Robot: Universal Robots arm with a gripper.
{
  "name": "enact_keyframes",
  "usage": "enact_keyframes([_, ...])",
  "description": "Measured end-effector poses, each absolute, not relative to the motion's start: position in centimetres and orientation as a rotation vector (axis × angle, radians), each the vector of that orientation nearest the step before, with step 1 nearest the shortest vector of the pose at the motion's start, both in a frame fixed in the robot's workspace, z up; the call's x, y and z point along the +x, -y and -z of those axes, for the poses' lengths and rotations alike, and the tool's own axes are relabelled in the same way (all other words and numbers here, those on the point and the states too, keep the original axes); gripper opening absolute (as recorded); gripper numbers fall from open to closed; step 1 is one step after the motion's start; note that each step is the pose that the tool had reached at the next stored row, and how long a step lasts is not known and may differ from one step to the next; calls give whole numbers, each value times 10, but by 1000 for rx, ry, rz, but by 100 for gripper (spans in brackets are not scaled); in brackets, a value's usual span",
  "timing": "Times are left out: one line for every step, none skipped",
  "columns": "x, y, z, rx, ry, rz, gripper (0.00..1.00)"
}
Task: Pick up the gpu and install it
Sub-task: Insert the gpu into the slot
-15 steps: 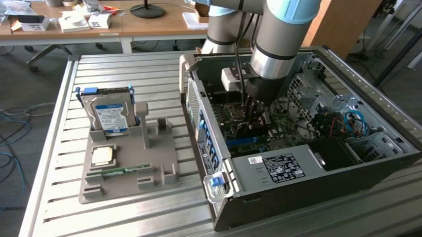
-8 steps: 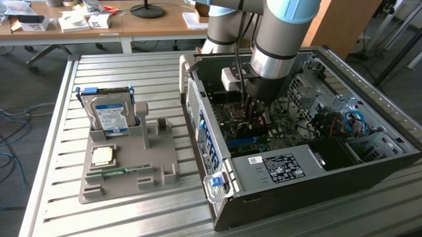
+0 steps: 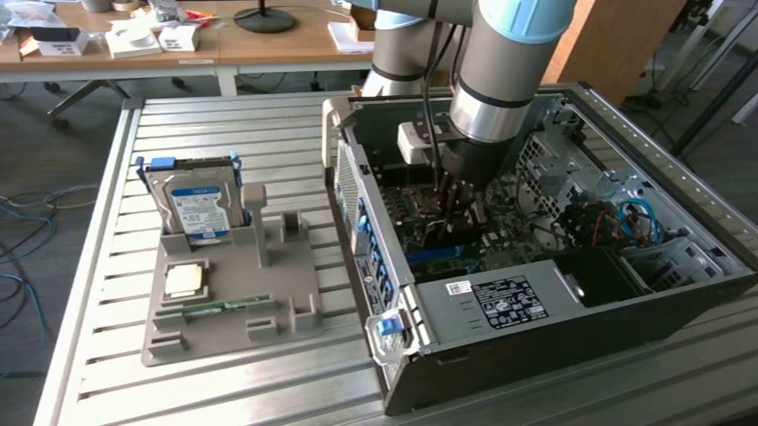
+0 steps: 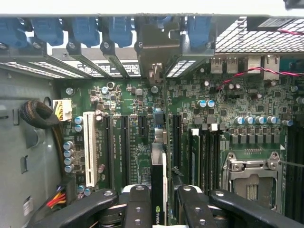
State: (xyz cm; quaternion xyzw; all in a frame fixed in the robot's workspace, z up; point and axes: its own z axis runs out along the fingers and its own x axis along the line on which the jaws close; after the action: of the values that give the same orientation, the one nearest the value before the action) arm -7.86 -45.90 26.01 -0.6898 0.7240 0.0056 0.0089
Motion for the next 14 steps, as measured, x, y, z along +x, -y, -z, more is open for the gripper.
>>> enact_keyframes([-79, 459, -262, -2155, -2262, -17, 26])
enact_keyframes([-79, 459, -263, -2154, -2263, -17, 26])
enact_keyframes([-79, 459, -263, -2154, -2263, -17, 26])
enact_keyframes([-79, 459, -263, -2154, -2263, -17, 26])
enact_keyframes([-79, 459, -263, -2154, -2263, -17, 26])
enact_keyframes([-79, 459, -263, -2154, -2263, -17, 26])
enact_keyframes([-79, 459, -263, -2154, -2263, -17, 26])
enact_keyframes([-79, 459, -263, -2154, -2263, -17, 26])
enact_keyframes([-79, 459, -263, -2154, -2263, -17, 26])
enact_keyframes([-78, 459, -263, -2154, -2264, -17, 26])
enact_keyframes([-78, 459, -263, -2153, -2264, -17, 26])
enact_keyframes([-77, 459, -263, -2153, -2265, -17, 26])
enact_keyframes([-77, 459, -263, -2152, -2265, -17, 26])
enact_keyframes([-77, 459, -263, -2152, -2265, -17, 26])
